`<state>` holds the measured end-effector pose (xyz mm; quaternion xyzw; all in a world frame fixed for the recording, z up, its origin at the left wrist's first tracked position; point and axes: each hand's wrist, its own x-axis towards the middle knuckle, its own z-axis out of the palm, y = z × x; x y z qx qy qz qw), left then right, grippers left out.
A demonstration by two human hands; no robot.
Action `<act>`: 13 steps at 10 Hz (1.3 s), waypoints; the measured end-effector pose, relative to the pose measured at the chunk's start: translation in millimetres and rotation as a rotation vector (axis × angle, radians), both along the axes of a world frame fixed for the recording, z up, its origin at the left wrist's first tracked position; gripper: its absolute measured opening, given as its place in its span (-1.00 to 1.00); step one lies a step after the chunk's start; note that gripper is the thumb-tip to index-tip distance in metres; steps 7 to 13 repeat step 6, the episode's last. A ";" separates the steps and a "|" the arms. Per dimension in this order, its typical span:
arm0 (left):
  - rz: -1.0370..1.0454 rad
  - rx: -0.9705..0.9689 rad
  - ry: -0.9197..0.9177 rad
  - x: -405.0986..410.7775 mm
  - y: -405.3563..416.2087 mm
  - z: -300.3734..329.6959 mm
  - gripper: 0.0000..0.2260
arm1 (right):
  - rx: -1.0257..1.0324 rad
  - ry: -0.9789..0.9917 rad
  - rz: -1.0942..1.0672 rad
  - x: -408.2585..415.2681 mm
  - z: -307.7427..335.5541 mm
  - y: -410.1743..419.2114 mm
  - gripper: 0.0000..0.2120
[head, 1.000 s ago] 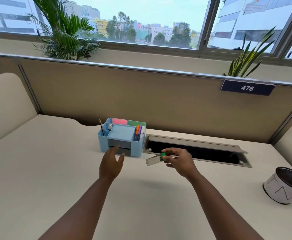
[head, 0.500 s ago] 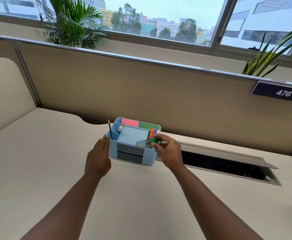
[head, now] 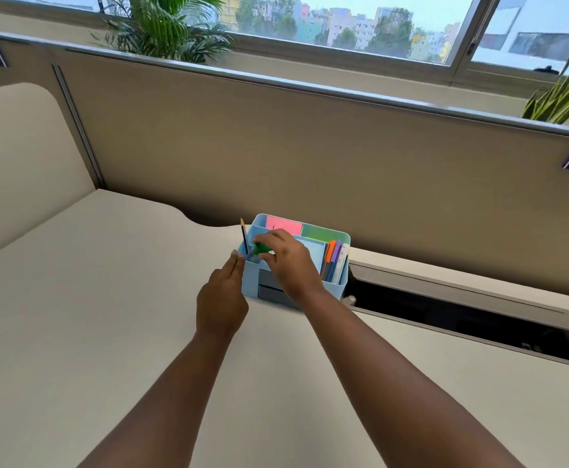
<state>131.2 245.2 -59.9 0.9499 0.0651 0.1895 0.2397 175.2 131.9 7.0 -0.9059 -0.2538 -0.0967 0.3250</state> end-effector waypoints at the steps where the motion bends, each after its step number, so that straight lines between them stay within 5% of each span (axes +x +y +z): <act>1: 0.002 -0.022 0.000 0.4 0.1 0.7 -0.50 | -0.062 0.046 0.004 3.1 -5.2 6.6 -0.65; 6: -0.024 0.224 0.209 -1.2 -4.3 34.0 -0.48 | -0.127 0.049 -0.112 -13.0 34.2 -59.7 -0.61; 13: -0.024 0.224 0.209 -1.2 -4.3 34.0 -0.48 | -0.127 0.049 -0.112 -13.0 34.2 -59.7 -0.61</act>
